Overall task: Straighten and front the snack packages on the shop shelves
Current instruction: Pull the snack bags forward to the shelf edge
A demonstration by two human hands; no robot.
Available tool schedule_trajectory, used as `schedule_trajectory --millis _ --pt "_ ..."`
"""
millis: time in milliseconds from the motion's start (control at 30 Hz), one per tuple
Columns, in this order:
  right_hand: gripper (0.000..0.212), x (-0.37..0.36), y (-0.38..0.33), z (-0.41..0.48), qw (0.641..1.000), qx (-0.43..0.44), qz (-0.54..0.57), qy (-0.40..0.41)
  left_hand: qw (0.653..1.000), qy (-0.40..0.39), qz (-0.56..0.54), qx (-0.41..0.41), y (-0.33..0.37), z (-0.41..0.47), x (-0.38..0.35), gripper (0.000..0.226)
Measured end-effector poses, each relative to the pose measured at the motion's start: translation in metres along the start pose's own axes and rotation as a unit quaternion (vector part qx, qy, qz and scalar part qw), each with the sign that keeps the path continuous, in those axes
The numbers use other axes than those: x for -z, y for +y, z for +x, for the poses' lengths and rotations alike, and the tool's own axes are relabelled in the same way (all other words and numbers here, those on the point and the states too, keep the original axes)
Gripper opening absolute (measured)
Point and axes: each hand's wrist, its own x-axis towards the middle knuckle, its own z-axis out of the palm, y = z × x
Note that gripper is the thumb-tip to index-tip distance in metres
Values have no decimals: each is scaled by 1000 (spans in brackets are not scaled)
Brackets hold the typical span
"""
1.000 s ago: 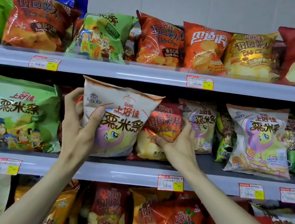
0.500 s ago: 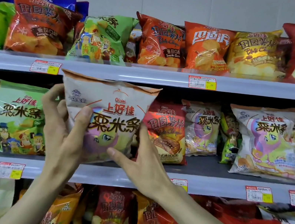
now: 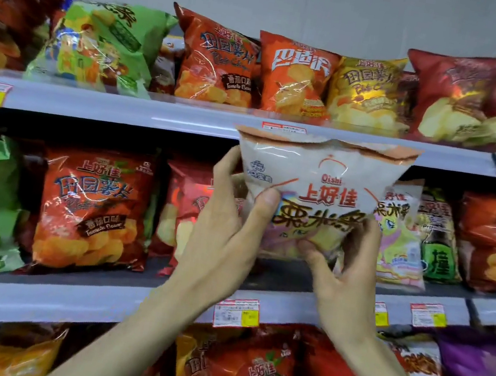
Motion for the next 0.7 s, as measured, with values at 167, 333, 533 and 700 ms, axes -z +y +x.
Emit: schedule_trajectory --millis 167,333,533,700 --pt "84 30 29 12 998 -50 -34 25 992 -94 -2 89 -29 9 -47 77" --pt "76 29 42 22 987 -107 -122 -8 980 -129 35 147 -56 10 -56 56" --pt "61 20 59 36 968 -159 -187 -44 964 -168 145 144 -56 10 -54 60" --pt "61 14 62 38 960 -104 -258 -24 955 -170 197 141 -53 0 -59 69"
